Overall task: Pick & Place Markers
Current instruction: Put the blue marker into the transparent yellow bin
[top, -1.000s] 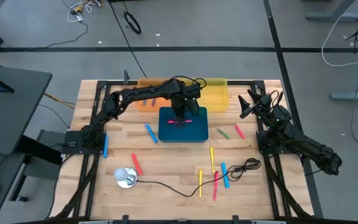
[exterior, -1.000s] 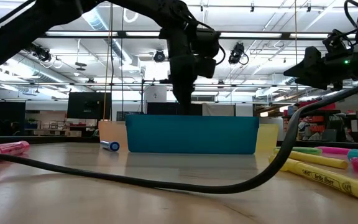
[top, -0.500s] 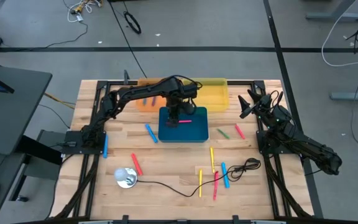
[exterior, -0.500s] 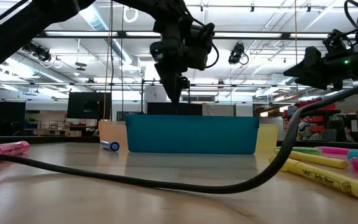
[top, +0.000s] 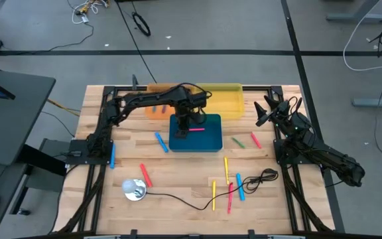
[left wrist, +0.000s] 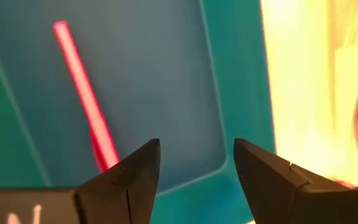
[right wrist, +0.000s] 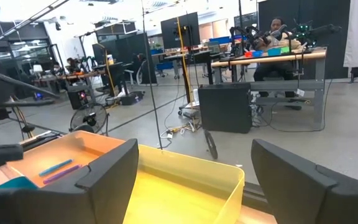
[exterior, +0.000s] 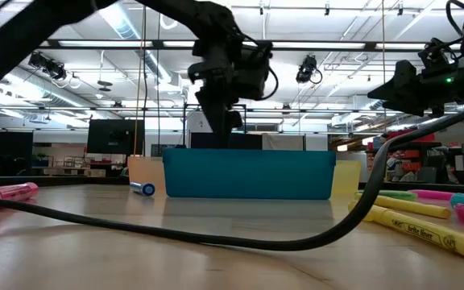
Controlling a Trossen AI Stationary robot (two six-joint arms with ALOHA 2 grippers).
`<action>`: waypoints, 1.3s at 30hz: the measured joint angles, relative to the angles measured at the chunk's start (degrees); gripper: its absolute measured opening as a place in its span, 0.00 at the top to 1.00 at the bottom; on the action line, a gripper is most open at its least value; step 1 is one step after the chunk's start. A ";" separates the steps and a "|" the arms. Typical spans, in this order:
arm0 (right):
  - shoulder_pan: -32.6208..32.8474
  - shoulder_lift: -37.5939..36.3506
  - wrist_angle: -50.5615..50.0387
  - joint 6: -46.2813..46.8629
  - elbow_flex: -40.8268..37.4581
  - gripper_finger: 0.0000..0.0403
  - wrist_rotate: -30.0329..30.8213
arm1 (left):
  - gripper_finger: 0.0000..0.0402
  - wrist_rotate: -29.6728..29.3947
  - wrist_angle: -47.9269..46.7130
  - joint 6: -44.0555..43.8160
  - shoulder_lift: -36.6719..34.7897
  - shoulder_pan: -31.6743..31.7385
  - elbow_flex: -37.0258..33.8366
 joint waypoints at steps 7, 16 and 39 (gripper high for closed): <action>0.00 -0.02 0.01 0.00 0.00 0.22 0.02 | 0.47 -8.06 4.10 7.69 -8.89 -0.53 -12.62; 0.01 -0.02 -0.02 0.00 0.00 0.22 -0.02 | 0.47 -11.12 9.13 16.02 -19.48 0.50 -23.44; 0.00 0.00 0.00 0.00 0.00 0.22 -0.02 | 0.47 -17.79 11.79 39.00 -29.59 1.26 -39.29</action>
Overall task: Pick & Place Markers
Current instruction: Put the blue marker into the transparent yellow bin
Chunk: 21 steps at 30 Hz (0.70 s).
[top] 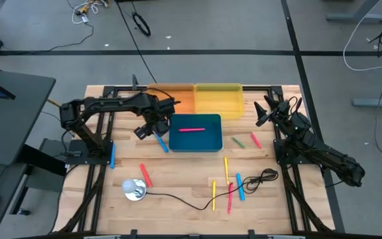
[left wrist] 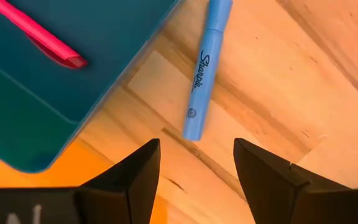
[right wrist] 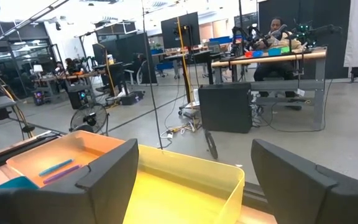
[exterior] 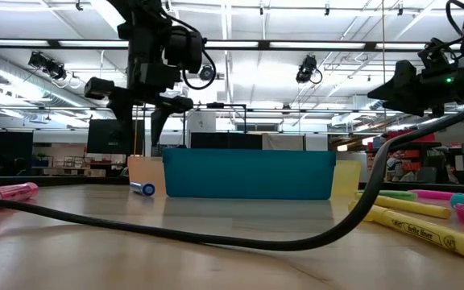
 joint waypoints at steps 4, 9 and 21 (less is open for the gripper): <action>0.02 -0.01 0.00 0.00 0.01 0.22 0.01 | 0.47 0.02 0.08 -0.01 0.02 0.00 0.01; 0.00 -0.01 0.00 0.00 0.00 0.22 0.02 | 0.47 0.09 0.61 0.02 0.42 0.00 0.01; 0.02 -0.02 0.01 0.00 0.00 0.22 0.00 | 0.47 1.86 7.64 0.10 1.38 -0.15 -5.60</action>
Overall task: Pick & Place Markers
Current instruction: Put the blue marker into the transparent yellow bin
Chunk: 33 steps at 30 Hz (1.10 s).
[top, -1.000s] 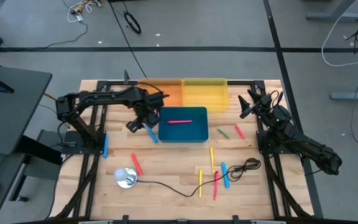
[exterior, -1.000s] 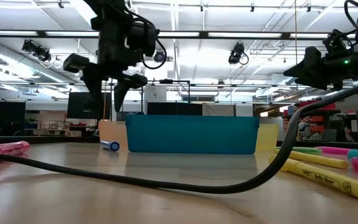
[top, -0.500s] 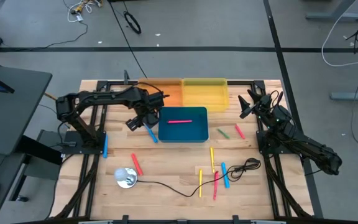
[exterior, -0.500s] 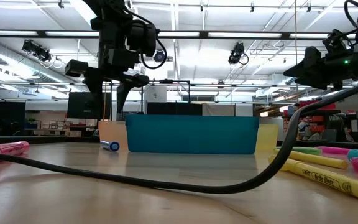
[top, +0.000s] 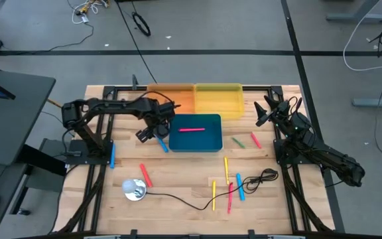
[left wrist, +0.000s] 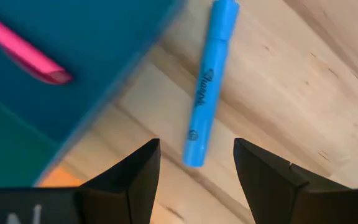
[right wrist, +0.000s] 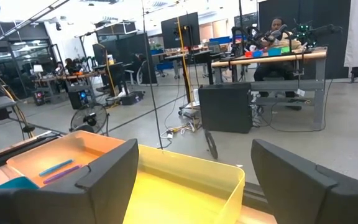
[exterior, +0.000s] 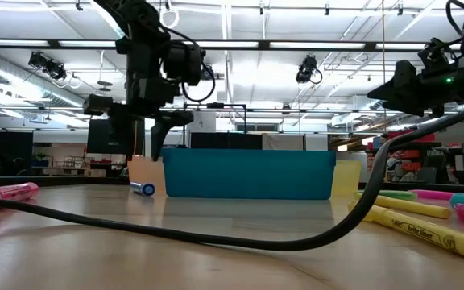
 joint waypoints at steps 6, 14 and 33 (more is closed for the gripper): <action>-0.02 0.02 -0.01 0.00 0.02 0.22 0.02 | 0.47 0.73 3.83 0.04 0.00 0.00 -3.64; 0.00 -0.01 -0.01 0.00 0.00 0.22 0.02 | 0.47 1.29 9.06 1.85 0.00 0.22 -8.22; -0.01 -0.01 -0.01 0.00 0.01 0.22 0.00 | 0.49 0.87 10.39 -0.11 3.91 0.70 -9.78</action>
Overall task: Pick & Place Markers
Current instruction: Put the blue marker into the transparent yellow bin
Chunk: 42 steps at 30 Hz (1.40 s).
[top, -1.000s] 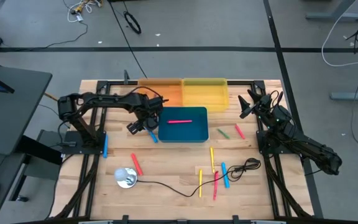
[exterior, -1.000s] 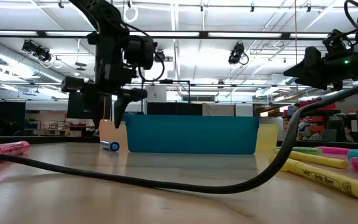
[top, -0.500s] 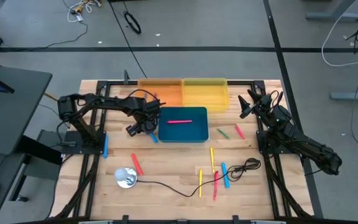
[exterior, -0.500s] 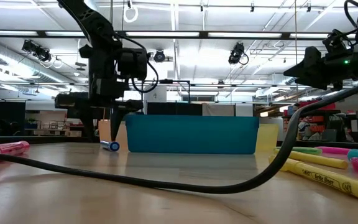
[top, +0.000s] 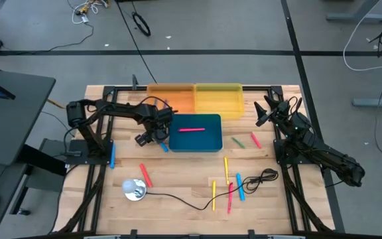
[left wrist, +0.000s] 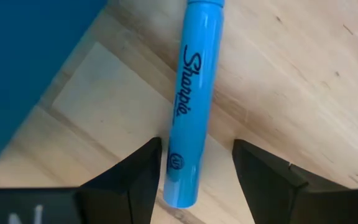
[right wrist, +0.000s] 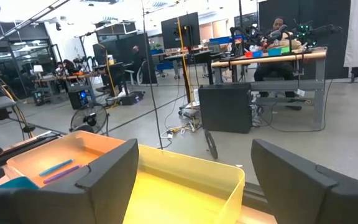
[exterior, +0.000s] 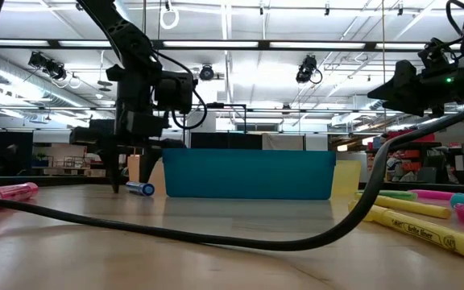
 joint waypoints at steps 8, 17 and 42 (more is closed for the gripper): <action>-0.01 0.01 0.00 0.00 0.01 0.22 0.00 | 0.71 1.09 -0.92 -6.37 0.07 0.00 0.00; -0.01 0.00 0.01 0.00 -0.01 0.22 0.00 | 0.83 3.88 -1.39 -12.55 0.09 -0.50 -0.07; -0.01 0.00 0.50 0.20 -0.01 0.22 -0.03 | 0.83 16.79 5.21 -35.40 -6.30 -1.49 3.14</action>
